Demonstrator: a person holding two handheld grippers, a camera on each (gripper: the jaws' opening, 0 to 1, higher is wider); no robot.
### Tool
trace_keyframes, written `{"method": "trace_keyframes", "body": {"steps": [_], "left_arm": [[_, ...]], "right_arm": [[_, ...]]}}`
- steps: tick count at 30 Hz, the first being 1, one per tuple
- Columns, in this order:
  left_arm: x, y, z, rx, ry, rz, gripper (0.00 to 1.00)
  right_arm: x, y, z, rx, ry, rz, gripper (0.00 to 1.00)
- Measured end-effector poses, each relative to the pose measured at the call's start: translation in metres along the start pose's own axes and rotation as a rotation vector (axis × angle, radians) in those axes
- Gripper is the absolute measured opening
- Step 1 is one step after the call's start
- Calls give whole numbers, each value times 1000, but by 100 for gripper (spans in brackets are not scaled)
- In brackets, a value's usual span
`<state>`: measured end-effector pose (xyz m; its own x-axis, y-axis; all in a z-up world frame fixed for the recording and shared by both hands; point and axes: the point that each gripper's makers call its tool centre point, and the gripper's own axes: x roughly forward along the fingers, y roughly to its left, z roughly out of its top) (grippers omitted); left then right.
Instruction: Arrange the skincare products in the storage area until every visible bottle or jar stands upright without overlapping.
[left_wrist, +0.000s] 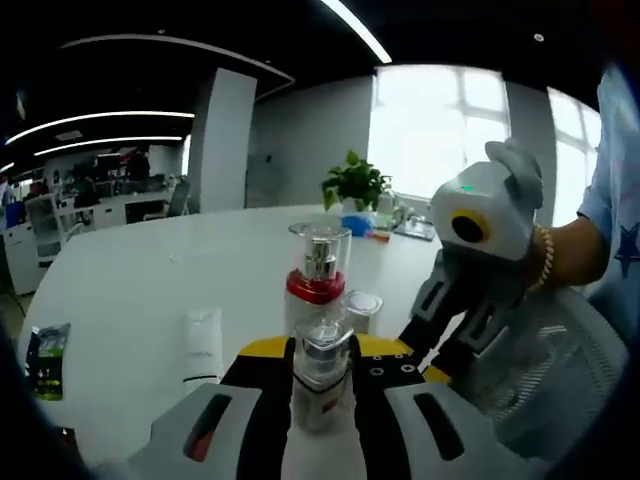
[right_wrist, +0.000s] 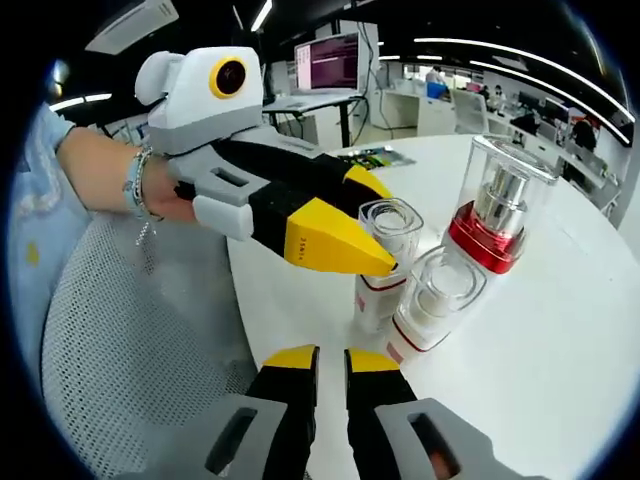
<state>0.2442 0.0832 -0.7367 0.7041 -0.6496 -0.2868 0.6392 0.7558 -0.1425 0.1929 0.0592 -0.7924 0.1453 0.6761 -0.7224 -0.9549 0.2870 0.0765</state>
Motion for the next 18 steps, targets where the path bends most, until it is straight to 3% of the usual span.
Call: {"method": "trace_keyframes", "body": {"steps": [8, 13, 18], "left_arm": [[-3, -9, -5, 28, 58, -39, 37], [-7, -2, -17, 48, 136, -24, 36], [-7, 4, -32, 27, 208, -10, 29]], "right_arm": [[1, -7, -13, 35, 56, -23, 4], [-5, -26, -22, 176, 71, -83, 5], [-12, -41, -19, 165, 38, -159, 16]]}}
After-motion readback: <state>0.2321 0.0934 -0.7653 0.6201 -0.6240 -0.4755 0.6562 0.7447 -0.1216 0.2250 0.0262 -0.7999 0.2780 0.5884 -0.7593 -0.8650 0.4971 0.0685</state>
